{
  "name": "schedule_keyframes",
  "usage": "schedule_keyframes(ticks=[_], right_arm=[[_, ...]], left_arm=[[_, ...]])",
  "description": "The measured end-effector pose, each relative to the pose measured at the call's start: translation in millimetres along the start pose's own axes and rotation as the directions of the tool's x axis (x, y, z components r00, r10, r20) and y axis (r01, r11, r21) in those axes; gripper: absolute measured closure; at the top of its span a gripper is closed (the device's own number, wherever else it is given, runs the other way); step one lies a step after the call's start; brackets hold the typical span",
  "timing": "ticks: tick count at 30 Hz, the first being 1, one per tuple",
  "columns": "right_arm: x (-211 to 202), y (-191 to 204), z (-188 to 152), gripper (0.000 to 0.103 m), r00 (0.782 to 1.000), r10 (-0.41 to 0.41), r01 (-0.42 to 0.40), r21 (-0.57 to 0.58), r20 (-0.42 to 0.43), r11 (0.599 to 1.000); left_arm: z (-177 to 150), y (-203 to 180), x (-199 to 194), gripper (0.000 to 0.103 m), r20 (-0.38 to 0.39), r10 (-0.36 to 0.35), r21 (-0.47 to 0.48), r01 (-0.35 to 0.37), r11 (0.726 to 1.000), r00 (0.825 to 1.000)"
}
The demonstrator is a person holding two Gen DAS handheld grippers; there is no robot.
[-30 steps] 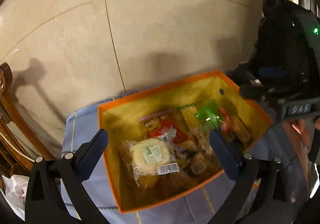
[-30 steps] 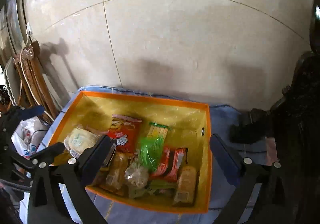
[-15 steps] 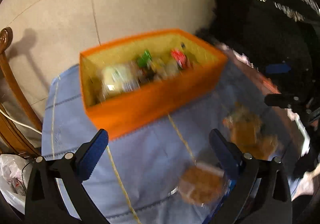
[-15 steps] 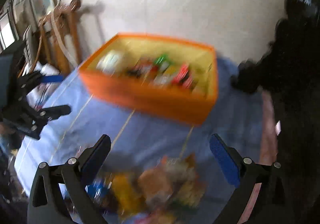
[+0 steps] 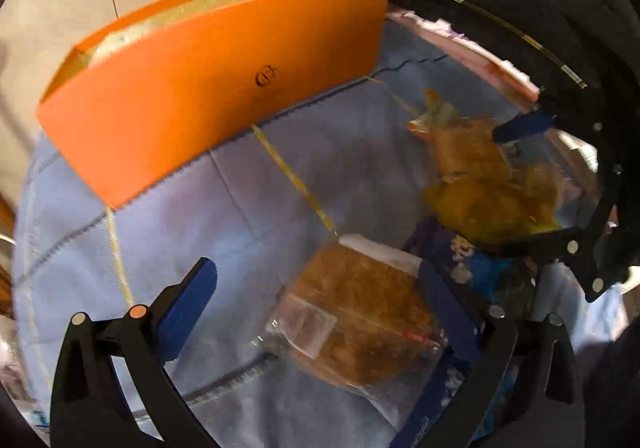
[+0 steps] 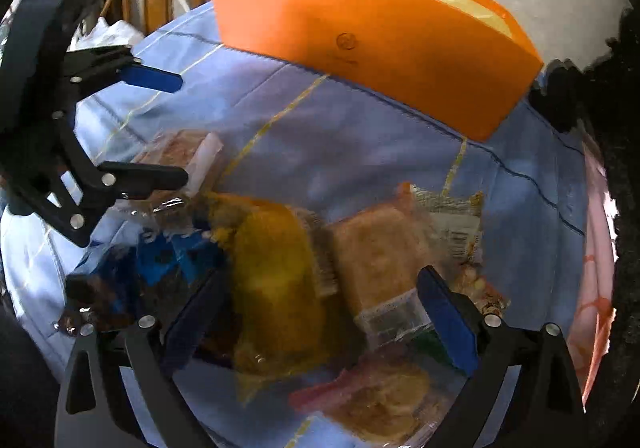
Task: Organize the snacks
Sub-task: 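Grasp the brown bread bag with the left tool while the right grasps the yellow bag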
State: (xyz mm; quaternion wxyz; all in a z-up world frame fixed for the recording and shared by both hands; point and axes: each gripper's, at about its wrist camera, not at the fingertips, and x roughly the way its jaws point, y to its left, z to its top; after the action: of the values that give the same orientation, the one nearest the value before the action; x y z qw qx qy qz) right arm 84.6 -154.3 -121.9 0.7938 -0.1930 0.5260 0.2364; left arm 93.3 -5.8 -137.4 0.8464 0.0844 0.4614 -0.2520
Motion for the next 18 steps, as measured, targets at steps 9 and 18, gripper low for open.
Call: schedule_keyframes(ticks=[9,18], right_arm=[[3.3,8.4,4.0,0.007,0.997,0.072,-0.072,0.057,-0.002,0.996],[23.0,2.8,-1.0,0.060,0.993,-0.053,0.062,0.087,-0.104,0.994]], left_arm=[[-3.0,21.2,13.8,0.004,-0.058,0.057,-0.038,-0.059,0.998,0.997],[-7.4,10.9,13.6,0.029,-0.104,0.013,-0.097,-0.023,0.995,0.994]])
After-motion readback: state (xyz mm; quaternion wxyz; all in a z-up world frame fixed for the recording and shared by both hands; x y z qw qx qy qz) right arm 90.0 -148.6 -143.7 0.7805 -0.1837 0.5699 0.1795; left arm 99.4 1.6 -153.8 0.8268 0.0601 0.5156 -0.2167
